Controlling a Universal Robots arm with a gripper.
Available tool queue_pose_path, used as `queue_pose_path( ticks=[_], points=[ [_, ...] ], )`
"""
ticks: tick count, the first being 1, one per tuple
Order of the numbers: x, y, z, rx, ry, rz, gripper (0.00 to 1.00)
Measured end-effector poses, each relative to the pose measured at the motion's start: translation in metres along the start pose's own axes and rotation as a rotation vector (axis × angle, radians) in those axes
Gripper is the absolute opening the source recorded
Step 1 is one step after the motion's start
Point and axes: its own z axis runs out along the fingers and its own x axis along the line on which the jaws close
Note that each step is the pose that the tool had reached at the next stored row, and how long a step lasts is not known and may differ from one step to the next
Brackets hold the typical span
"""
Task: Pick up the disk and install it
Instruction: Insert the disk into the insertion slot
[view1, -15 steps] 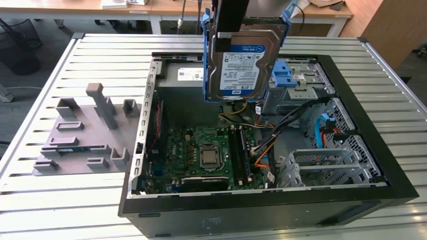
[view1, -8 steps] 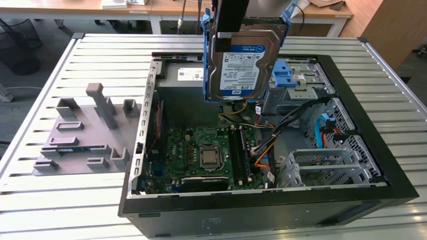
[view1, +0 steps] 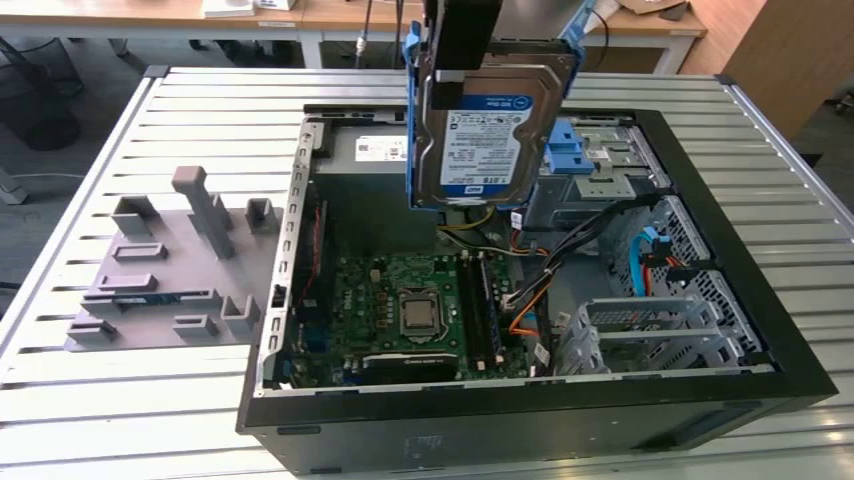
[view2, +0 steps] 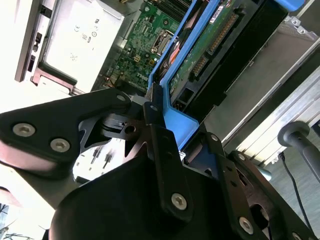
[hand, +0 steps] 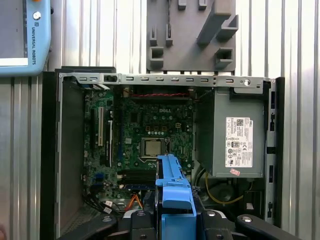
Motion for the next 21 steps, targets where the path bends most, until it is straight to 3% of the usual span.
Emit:
queue_pose_path(
  ticks=[21],
  points=[
    [0.0316, -0.0011, -0.0003, 0.0003, -0.0002, 0.023, 0.36]
  ],
)
